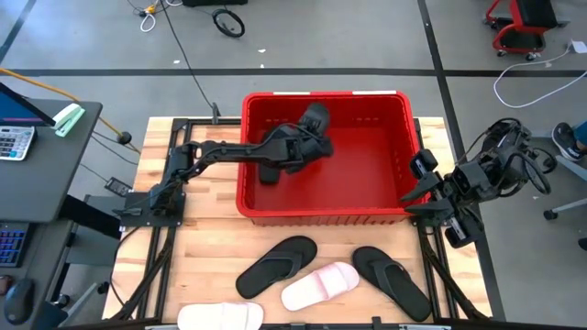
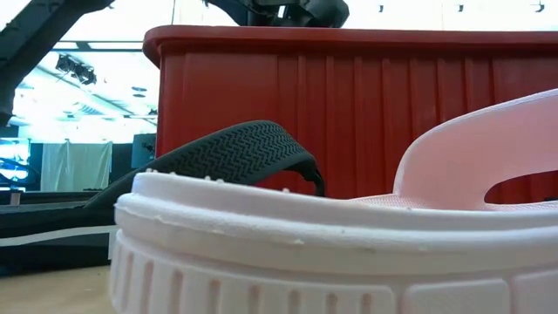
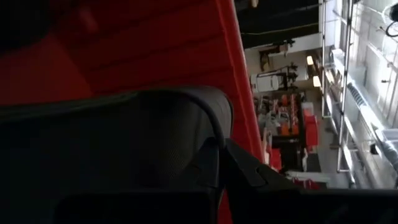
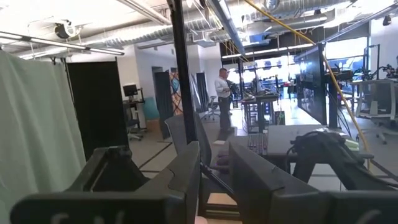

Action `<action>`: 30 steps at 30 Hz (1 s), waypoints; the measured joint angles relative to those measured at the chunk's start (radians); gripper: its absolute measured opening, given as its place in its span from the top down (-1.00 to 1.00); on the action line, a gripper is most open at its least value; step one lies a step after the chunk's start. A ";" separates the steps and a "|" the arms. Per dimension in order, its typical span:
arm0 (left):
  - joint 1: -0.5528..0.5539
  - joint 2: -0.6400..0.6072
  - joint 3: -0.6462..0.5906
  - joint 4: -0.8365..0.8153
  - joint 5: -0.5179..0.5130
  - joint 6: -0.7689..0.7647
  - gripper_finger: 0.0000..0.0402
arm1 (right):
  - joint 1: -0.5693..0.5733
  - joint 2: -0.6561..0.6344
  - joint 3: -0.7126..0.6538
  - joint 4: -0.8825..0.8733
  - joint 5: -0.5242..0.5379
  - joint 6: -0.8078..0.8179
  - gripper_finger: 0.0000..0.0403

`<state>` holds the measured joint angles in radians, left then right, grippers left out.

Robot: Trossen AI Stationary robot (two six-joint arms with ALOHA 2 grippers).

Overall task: Pick and place slides into bin
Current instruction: Put the black slide into the red bin

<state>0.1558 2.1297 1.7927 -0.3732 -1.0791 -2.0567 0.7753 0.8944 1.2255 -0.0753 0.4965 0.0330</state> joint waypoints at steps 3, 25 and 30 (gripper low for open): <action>-0.001 0.013 0.002 -0.081 0.029 0.016 0.95 | 0.000 0.000 0.000 0.000 0.000 0.009 0.54; 0.051 0.187 0.000 0.011 0.386 -0.022 0.70 | 0.001 0.036 0.000 -0.009 -0.011 0.080 0.57; 0.063 0.185 0.000 0.021 0.385 0.004 0.46 | 0.001 0.054 0.000 -0.009 -0.023 0.109 0.62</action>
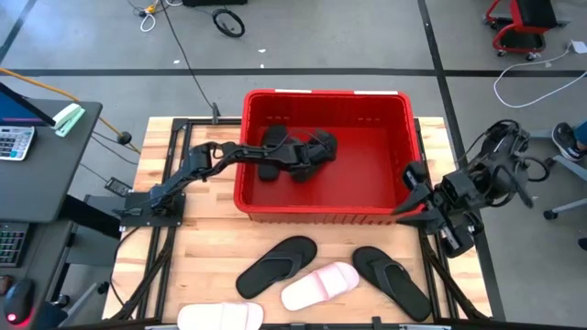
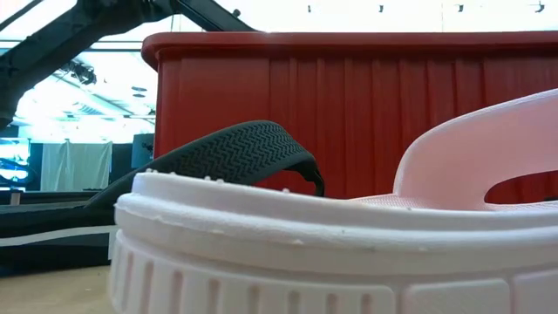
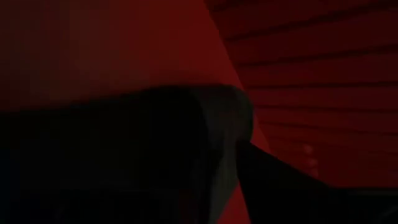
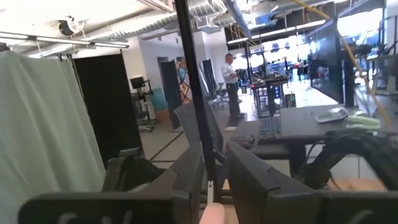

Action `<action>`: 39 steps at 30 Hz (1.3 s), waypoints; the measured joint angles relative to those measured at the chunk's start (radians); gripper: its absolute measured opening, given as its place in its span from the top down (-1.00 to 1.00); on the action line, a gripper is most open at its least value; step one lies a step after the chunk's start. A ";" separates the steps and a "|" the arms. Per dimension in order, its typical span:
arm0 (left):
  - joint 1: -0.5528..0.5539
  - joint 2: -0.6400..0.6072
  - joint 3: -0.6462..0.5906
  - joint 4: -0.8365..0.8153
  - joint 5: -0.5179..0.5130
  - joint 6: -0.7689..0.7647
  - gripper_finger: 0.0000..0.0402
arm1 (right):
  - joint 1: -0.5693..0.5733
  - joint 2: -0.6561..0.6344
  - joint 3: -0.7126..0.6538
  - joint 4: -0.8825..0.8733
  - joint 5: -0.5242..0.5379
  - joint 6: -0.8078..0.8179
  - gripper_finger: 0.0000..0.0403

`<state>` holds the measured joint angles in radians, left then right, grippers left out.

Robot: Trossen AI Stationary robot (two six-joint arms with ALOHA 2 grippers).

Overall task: Pick and place slides into bin
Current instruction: Put the black slide into the red bin

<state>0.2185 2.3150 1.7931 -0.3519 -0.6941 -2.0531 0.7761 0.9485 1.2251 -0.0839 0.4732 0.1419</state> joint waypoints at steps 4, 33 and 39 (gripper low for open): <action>0.012 0.000 0.000 0.019 -0.003 -0.002 0.29 | 0.000 0.006 0.000 0.000 -0.003 0.019 0.64; 0.078 -0.009 0.000 0.043 0.281 0.177 0.08 | -0.002 -0.207 0.000 -0.321 0.380 0.096 0.40; 0.075 -0.021 0.000 0.448 0.149 0.372 0.18 | -0.001 -0.218 0.000 -0.394 0.443 0.076 0.40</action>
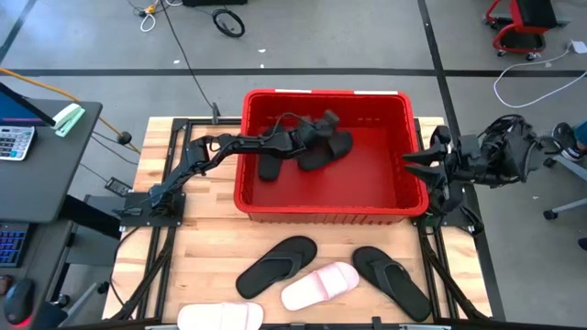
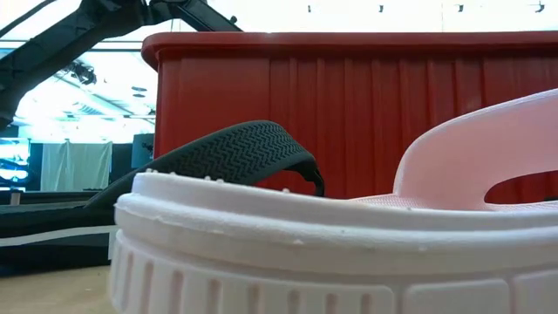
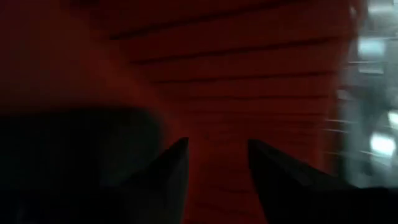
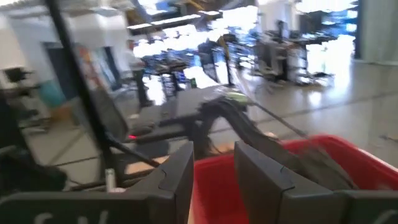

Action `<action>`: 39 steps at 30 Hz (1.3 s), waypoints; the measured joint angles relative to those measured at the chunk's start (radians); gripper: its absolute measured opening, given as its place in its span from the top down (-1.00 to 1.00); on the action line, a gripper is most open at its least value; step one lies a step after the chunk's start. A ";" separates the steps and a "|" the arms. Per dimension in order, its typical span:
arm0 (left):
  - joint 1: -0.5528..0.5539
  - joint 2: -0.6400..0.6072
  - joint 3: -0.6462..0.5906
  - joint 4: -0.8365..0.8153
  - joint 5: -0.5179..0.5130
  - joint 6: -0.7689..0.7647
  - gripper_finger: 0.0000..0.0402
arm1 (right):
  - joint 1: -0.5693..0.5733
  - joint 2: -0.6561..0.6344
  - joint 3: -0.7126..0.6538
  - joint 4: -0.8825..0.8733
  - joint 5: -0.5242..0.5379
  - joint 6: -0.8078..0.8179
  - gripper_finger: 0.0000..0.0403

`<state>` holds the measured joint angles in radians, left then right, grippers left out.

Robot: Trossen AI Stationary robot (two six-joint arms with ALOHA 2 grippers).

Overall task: Pick and place slides into bin
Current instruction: Put the black slide into the red bin

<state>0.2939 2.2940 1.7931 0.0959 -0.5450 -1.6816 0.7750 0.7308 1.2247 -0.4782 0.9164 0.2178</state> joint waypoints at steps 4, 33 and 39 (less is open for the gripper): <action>0.018 -0.016 0.000 0.311 -0.006 0.245 0.27 | -0.010 -0.035 0.000 -0.130 0.084 0.169 0.40; -0.029 -0.680 0.002 0.086 0.317 1.510 0.97 | -0.855 0.162 0.000 -0.364 -0.526 0.238 0.99; -0.030 -0.684 0.002 0.059 0.317 1.510 0.97 | -1.226 0.309 0.000 -0.364 -0.910 0.090 0.99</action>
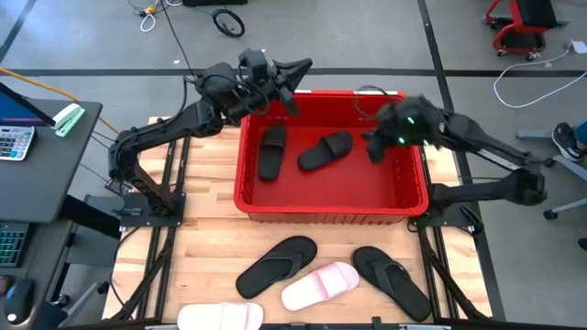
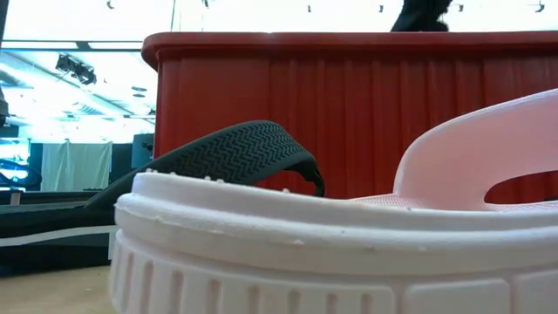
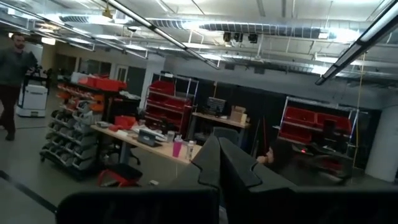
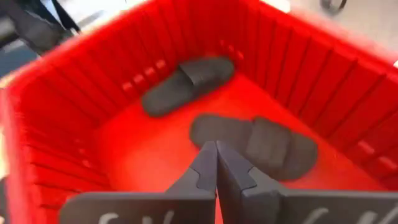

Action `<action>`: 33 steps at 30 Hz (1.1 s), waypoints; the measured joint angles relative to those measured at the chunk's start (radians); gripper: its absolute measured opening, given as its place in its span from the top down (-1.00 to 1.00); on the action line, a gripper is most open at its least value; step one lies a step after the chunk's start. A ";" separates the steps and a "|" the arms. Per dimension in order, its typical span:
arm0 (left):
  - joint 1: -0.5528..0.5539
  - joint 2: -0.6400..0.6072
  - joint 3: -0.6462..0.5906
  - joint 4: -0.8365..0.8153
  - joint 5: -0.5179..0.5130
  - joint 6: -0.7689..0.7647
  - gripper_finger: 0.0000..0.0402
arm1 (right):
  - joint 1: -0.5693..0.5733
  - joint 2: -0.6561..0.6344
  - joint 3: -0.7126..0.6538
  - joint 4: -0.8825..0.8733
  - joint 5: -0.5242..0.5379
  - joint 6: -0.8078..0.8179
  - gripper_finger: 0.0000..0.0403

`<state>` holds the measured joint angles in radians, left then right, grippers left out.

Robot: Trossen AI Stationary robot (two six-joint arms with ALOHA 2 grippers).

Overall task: Pick and place slides into bin
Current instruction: Put the black slide into the red bin

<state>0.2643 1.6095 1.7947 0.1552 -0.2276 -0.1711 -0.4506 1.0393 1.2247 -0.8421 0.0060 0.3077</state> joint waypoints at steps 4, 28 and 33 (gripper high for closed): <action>0.000 0.000 0.000 0.002 0.000 0.001 0.97 | -0.203 0.120 0.000 0.000 -0.195 -0.094 0.99; 0.006 -0.003 0.000 -0.031 -0.008 -0.005 0.96 | -0.311 0.685 0.000 -0.191 -0.154 -0.267 1.00; 0.006 -0.003 0.000 -0.032 -0.008 -0.003 0.97 | -0.281 0.760 0.000 -0.169 -0.155 -0.284 1.00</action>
<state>0.2703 1.6070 1.7943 0.1234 -0.2355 -0.1742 -0.7320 1.7993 1.2247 -1.0112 -0.1495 0.0235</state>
